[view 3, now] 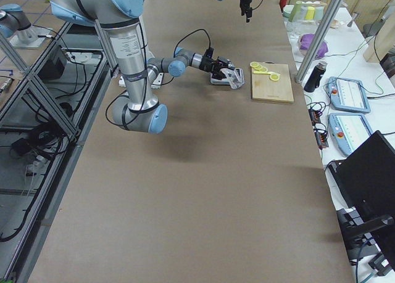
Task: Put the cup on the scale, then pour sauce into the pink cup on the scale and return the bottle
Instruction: 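Tilt the bottle with the right gripper to pour into the pink cup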
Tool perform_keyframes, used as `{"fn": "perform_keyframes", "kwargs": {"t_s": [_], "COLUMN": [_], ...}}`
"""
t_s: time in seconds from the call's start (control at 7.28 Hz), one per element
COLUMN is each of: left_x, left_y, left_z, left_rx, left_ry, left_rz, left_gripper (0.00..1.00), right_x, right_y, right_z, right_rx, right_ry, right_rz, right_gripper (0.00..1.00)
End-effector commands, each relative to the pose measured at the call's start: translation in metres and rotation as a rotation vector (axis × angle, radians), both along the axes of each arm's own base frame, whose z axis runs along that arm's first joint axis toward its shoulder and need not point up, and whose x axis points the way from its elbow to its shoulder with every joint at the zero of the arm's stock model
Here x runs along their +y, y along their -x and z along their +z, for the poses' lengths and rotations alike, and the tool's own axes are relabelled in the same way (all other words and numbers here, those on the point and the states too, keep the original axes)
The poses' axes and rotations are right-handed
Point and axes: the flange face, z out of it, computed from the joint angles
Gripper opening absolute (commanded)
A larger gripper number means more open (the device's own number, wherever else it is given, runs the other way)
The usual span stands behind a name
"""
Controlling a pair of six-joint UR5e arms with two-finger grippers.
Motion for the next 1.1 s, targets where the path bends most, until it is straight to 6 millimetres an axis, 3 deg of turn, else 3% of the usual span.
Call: {"fn": "perform_keyframes", "kwargs": {"t_s": [0.0, 0.55, 0.96], "left_x": [-0.004, -0.008, -0.008], "left_y": [-0.001, -0.002, -0.003], "left_z": [0.007, 0.015, 0.016], "left_rx": [-0.004, -0.002, 0.001], "left_ry": [0.0, 0.0, 0.003], "left_rz": [0.003, 0.002, 0.004], "left_gripper": [0.98, 0.98, 0.98], "right_x": [-0.006, -0.004, -0.004], "right_y": [0.012, 0.018, 0.015], "right_z": [0.007, 0.018, 0.01], "right_rx": [0.058, 0.165, 0.115], "right_ry": [-0.02, -0.129, -0.133], "right_rz": [0.017, 0.08, 0.084], "right_gripper": [0.0, 0.0, 0.0]}}
